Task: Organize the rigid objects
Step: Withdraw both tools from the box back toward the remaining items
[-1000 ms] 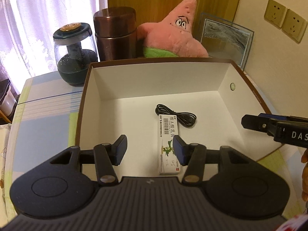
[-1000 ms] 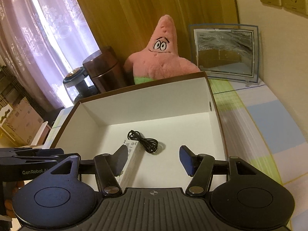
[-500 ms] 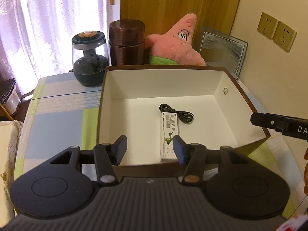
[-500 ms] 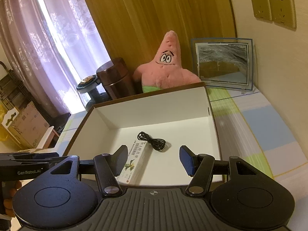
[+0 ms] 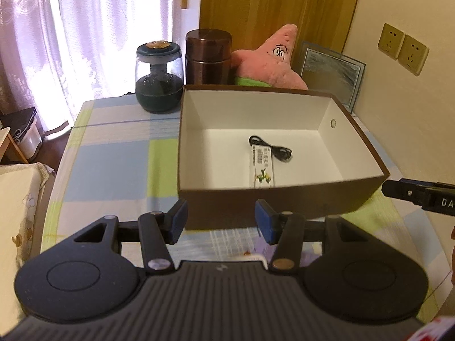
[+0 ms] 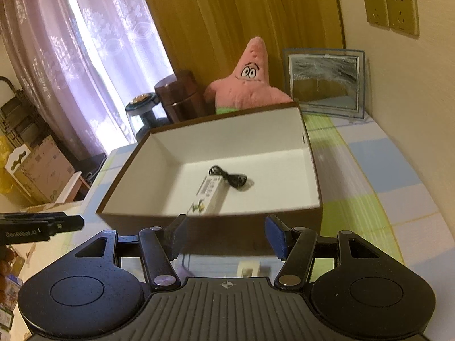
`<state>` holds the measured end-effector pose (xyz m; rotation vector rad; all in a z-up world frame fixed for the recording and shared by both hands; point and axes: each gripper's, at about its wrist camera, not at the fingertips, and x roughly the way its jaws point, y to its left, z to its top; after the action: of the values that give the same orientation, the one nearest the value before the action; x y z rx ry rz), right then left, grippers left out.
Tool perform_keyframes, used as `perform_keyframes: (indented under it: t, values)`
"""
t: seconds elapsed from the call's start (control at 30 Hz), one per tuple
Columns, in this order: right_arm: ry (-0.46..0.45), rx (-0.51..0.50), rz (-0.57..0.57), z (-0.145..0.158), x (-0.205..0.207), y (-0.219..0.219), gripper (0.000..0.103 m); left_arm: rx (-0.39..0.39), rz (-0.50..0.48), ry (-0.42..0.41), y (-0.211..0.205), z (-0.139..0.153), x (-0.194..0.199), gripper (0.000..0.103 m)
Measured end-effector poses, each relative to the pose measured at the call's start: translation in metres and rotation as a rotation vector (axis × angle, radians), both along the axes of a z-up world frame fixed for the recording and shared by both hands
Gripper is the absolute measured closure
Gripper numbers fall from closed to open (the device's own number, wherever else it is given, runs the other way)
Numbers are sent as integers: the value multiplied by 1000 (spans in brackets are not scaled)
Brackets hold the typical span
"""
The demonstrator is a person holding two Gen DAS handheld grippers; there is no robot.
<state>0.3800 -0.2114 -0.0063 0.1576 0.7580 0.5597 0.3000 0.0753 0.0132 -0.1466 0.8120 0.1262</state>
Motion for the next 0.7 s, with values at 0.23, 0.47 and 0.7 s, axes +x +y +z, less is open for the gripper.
perform_keyframes:
  t: [0.23,0.47,0.7]
  values:
    - [16,-29,-3,-10,-27,-6,46,-1,9,37,-2,-11,-33,55]
    - [28,-42,3,-15,-47,-8,46,-17,13,79,-7,-26,-56,55]
    - [53,-58,8,-25,-62,-7,46,-38,3,108,-13,-38,-69,55]
